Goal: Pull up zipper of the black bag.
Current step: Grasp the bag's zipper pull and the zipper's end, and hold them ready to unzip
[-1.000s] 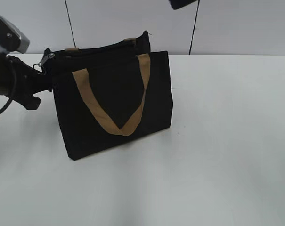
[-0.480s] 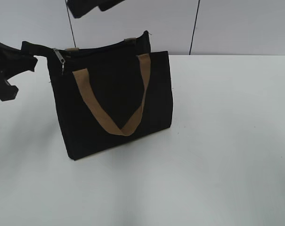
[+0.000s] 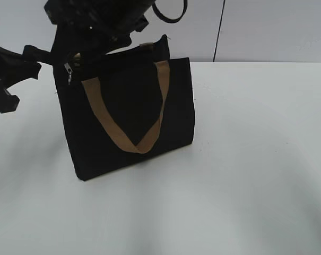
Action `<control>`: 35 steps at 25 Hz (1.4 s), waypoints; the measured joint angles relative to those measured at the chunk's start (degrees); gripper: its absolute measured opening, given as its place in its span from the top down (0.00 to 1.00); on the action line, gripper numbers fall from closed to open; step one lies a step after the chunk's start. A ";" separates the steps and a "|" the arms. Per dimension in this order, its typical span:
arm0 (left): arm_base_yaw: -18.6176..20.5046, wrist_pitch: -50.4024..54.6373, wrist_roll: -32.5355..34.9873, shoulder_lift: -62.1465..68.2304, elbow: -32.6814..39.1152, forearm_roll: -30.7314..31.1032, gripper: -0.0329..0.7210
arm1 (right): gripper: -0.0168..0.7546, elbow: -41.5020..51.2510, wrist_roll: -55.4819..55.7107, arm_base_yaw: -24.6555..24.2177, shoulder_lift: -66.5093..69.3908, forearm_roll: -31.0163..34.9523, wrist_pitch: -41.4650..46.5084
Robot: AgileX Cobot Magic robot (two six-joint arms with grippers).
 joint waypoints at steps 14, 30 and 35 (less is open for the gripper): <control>0.00 -0.11 0.00 0.00 0.00 0.00 0.92 | 0.54 -0.10 2.52 0.00 5.29 3.04 -6.02; 0.00 1.08 0.00 0.00 0.00 0.00 0.92 | 0.58 -0.10 2.66 0.00 8.30 3.08 -10.55; 0.00 2.00 0.00 0.00 0.00 0.00 0.92 | 0.60 -0.10 2.54 0.00 8.30 3.08 -11.28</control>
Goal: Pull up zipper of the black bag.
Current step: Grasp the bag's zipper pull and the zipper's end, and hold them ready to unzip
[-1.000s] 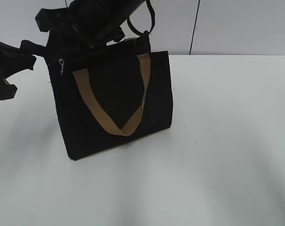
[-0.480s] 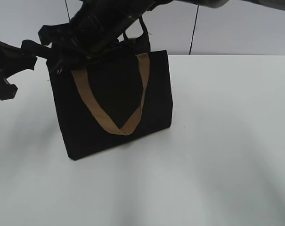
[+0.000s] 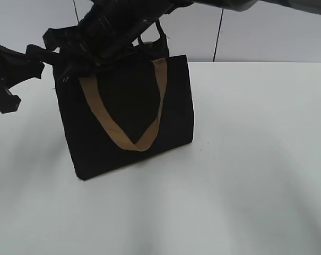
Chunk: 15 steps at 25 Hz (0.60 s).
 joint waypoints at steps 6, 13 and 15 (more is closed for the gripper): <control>0.00 1.27 0.00 0.00 0.00 0.00 0.92 | 0.89 0.00 -0.04 0.00 0.05 -1.12 -2.94; 0.00 -4.85 0.00 -0.80 0.00 0.05 0.92 | 1.00 0.00 -0.04 0.00 0.05 -4.71 -1.12; 0.00 -7.69 0.00 -0.93 0.00 0.05 0.92 | 1.00 0.00 -0.18 0.00 -0.07 -4.85 -0.76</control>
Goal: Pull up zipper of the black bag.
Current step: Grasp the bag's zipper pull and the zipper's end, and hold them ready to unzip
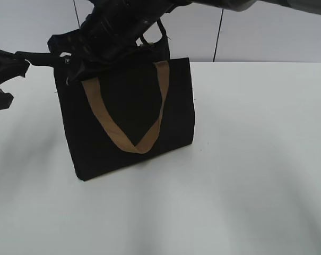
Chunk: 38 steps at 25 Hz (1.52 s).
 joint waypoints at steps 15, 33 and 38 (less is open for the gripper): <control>-0.32 -6.33 0.00 0.00 1.10 -0.05 0.92 | 1.00 -0.04 -0.81 -6.51 -4.23 -7.39 7.12; -0.52 -0.43 -0.13 0.00 1.15 -0.05 0.90 | 0.92 -0.04 -2.53 -16.78 -6.87 -13.62 12.54; -0.27 1.56 -6.08 0.00 1.15 -0.05 0.54 | 0.51 -0.18 -5.05 -17.89 -9.08 -13.29 13.06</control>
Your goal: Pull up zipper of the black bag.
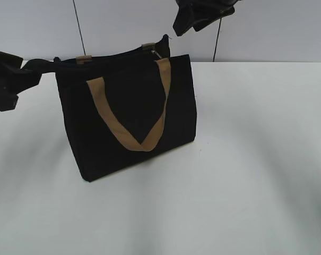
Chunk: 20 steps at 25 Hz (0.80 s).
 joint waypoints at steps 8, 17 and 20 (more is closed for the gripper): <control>0.00 0.22 -19.86 -1.14 -0.37 2.12 0.18 | 0.41 0.00 -0.18 -0.07 -0.53 -1.44 6.84; 3.50 16.93 -76.02 -1.34 -15.52 56.93 0.22 | 0.41 0.00 6.71 -0.16 -6.99 -20.67 10.25; 5.27 24.07 -90.12 -1.34 -23.03 72.50 0.23 | 0.41 0.00 8.13 -0.16 -8.80 -22.33 10.46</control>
